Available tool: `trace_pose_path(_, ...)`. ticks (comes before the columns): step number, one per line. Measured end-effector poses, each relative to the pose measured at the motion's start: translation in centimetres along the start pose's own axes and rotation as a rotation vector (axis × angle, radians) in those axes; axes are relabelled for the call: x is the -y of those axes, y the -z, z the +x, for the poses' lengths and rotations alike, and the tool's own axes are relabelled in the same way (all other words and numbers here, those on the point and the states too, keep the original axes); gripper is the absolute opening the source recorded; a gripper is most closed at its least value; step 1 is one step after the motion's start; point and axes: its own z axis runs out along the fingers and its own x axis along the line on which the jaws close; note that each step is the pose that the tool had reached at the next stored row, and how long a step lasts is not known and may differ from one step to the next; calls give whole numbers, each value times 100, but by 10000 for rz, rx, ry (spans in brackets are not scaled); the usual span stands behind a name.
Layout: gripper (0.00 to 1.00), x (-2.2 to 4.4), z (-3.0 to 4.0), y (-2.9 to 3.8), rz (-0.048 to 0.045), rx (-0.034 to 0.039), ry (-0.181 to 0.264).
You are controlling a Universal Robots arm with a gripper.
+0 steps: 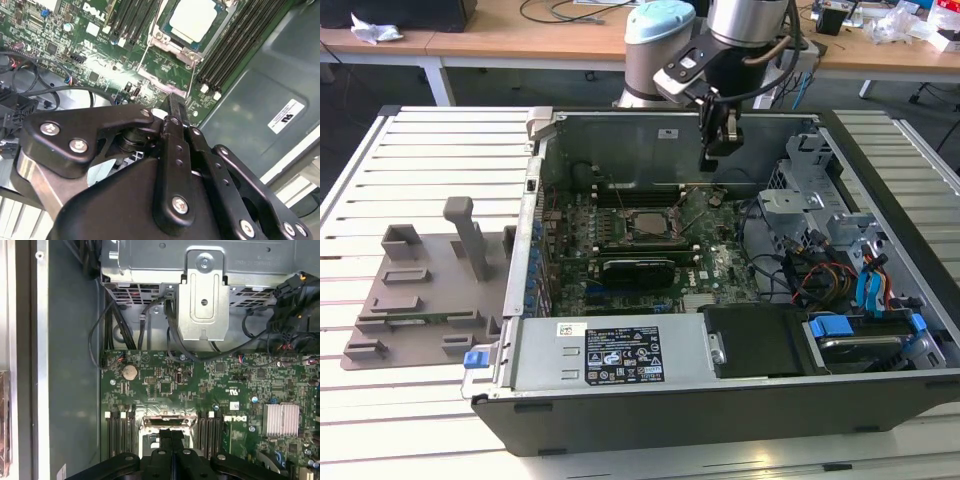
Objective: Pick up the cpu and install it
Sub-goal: 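Close the cpu cover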
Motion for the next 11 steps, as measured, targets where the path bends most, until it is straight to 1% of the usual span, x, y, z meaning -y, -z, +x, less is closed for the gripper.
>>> trace_pose_path(3,11,-53,1,-58,2,7,-1)
trace_pose_path(6,11,-91,2,-119,3,12,0)
trace_pose_path(9,11,-142,4,-217,4,19,-1)
trace_pose_path(11,11,-167,5,-261,5,21,0)
